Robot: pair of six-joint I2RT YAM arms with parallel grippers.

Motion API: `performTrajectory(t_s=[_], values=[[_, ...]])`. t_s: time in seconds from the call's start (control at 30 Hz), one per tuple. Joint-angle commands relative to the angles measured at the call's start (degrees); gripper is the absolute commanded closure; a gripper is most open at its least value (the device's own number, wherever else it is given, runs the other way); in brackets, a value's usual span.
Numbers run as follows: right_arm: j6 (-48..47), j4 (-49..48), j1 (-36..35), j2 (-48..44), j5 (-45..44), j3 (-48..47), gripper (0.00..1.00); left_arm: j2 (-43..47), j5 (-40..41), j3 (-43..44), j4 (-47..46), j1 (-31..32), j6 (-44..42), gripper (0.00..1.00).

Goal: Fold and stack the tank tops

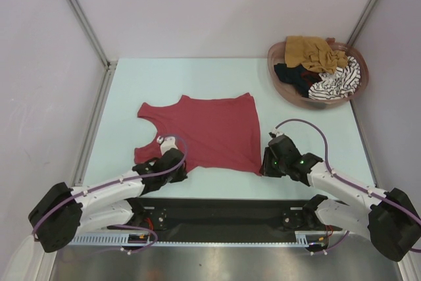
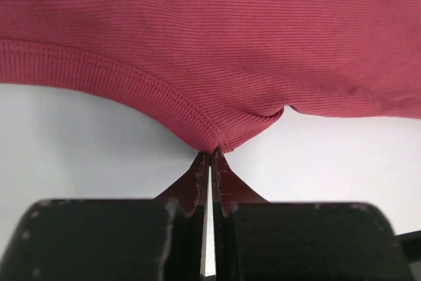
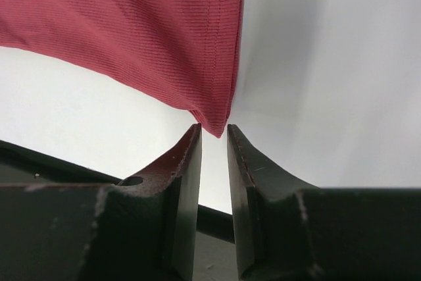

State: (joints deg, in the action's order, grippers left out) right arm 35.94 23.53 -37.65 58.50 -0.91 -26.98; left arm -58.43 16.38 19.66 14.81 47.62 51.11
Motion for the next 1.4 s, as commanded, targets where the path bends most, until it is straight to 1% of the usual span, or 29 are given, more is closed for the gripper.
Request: performTrajectory(t_s=[0.0,0.1,0.13,0.17,0.3,0.43,0.53,0.63,0.8,0.97,1.0,1.03,1.1,1.13,1.2,1.37], values=[[-0.8,-0.7,-0.5,-0.7,0.3,0.1,0.72,0.3,3.1,1.9,6.3,0.4,-0.7,1.00],[-0.7,-1.3,-1.2,0.3,0.0,-0.2,0.67,2.4,3.9,2.7,9.3,0.4,-1.5,1.00],[-0.6,-1.6,-1.8,0.6,-0.1,-0.1,0.60,3.8,3.9,3.0,10.2,0.4,-2.1,1.00],[-0.5,-2.1,-2.3,1.0,0.1,0.0,0.54,4.6,3.7,3.3,11.3,0.3,-2.5,1.00],[-0.2,-3.5,-3.0,2.1,0.1,0.4,0.55,6.1,3.7,4.2,14.0,0.2,-3.2,1.00],[0.4,-4.7,-3.7,3.5,0.2,0.6,0.61,6.5,3.8,5.0,16.4,-0.3,-3.2,1.00],[0.7,-5.0,-4.1,4.1,0.1,0.6,0.62,7.1,2.9,5.3,17.5,-1.4,-3.2,1.00],[0.9,-5.4,-4.3,4.3,-0.1,0.9,0.62,8.8,1.6,5.0,17.7,-2.6,-3.6,1.00],[1.1,-6.8,-4.3,5.6,0.4,1.5,0.69,10.8,-1.4,3.7,16.0,-4.9,-4.4,1.00],[1.3,-8.5,-4.8,6.5,3.9,1.7,0.67,9.5,-2.8,3.5,15.0,-6.0,-5.2,1.00],[1.4,-8.8,-5.1,6.8,4.6,1.9,0.68,9.0,-2.8,3.5,14.9,-6.2,-5.2,1.00],[1.6,-8.8,-5.2,6.9,4.6,1.9,0.80,8.9,-2.9,3.4,14.9,-6.3,-5.2,1.00],[1.6,-7.5,-5.2,7.2,3.6,1.5,0.92,8.7,-3.2,3.4,14.9,-6.4,-5.2,1.00],[1.7,-6.8,-5.0,7.3,2.8,1.3,1.00,8.5,-3.4,3.2,14.8,-6.4,-5.2,1.00],[2.1,-4.6,-4.5,6.9,1.0,1.0,1.00,8.2,-3.7,2.9,14.7,-6.4,-5.0,1.00],[2.5,-2.2,-3.4,3.6,1.7,1.2,1.00,6.7,-6.2,1.9,13.5,-6.5,-4.3,1.00]])
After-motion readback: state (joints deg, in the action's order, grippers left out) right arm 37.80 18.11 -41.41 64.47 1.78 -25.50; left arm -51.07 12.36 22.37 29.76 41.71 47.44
